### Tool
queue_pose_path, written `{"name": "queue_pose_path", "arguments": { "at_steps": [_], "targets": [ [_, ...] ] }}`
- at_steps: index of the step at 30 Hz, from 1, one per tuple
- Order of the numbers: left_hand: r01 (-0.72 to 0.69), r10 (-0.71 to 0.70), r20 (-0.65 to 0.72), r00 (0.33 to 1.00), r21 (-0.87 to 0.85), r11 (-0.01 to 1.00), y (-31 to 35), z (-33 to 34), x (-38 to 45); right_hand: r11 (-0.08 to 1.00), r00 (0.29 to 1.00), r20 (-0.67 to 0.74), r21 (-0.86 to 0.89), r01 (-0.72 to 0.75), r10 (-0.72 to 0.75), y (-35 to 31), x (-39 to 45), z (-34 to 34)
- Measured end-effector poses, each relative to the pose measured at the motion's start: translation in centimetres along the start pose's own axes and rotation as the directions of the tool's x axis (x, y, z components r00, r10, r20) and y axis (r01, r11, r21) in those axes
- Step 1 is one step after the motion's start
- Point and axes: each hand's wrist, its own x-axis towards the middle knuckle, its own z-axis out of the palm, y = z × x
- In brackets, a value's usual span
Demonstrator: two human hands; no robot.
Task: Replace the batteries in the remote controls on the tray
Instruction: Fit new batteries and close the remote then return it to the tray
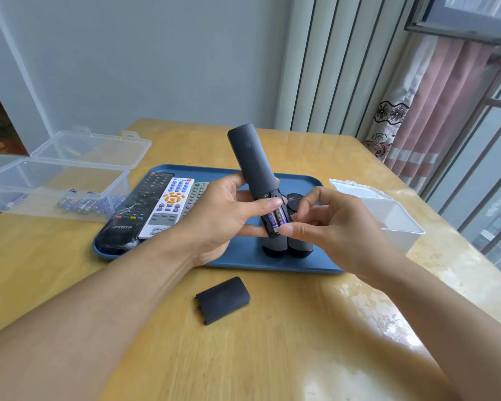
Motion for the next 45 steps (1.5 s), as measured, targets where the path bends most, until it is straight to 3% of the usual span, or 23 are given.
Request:
{"name": "queue_pose_path", "arguments": {
  "at_steps": [10, 14, 16, 18, 21, 24, 29, 32, 36, 39, 42, 45],
  "targets": [
    [0.004, -0.004, 0.003, 1.0, 0.033, 0.999, 0.0, 0.2, 0.0, 0.998, 0.998, -0.027, 0.036, -0.055, 0.056, 0.5, 0.1, 0.4],
    [-0.043, 0.043, -0.155, 0.987, 0.003, 0.999, 0.1, -0.2, 0.4, 0.944, 0.98, -0.148, -0.321, 0.079, -0.132, 0.3, 0.0, 1.1],
    [-0.065, 0.05, -0.271, 0.961, -0.046, 0.997, 0.3, -0.8, 0.9, 0.883, 0.971, -0.019, -0.422, 0.207, -0.236, -0.1, -0.3, 1.2],
    [-0.077, 0.031, -0.349, 0.937, -0.117, 0.99, 0.3, -1.4, 1.2, 0.8, 0.933, 0.234, -0.482, 0.357, -0.275, -0.2, -0.8, 1.7],
    [-0.07, -0.002, -0.373, 0.928, -0.18, 0.981, 0.1, -1.6, 1.4, 0.579, 0.839, 0.449, -0.612, 0.539, -0.307, 0.2, -1.5, 3.4],
    [-0.056, -0.012, -0.345, 0.938, -0.188, 0.981, -0.2, -1.3, 1.4, 0.455, 0.805, 0.516, -0.666, 0.591, -0.292, 0.3, -2.0, 4.9],
    [-0.063, -0.007, -0.317, 0.948, -0.21, 0.976, -0.3, -0.9, 1.4, 0.498, 0.797, 0.532, -0.628, 0.598, -0.286, 0.1, -2.1, 4.8],
    [-0.056, -0.021, -0.307, 0.951, -0.24, 0.969, -0.2, -0.7, 1.2, 0.575, 0.812, 0.433, -0.575, 0.583, -0.391, -0.4, -1.6, 3.7],
    [-0.038, -0.028, -0.309, 0.951, -0.204, 0.978, -0.2, -0.6, 1.0, 0.717, 0.892, 0.015, -0.589, 0.374, -0.453, -0.6, -0.5, 1.1],
    [-0.006, -0.057, -0.247, 0.967, -0.248, 0.969, -0.3, 0.2, 0.6, 0.791, 0.883, -0.25, -0.582, 0.19, -0.397, -0.3, -0.1, 0.2],
    [0.025, -0.096, -0.168, 0.981, -0.381, 0.924, -0.3, 1.1, 0.2, 0.759, 0.874, -0.312, -0.644, 0.093, -0.372, 0.2, 0.0, 0.5],
    [0.002, -0.064, -0.155, 0.986, -0.375, 0.927, -0.5, 1.5, -0.1, 0.73, 0.889, -0.299, -0.681, 0.057, -0.348, 0.4, 0.0, 0.8]
  ]
}}
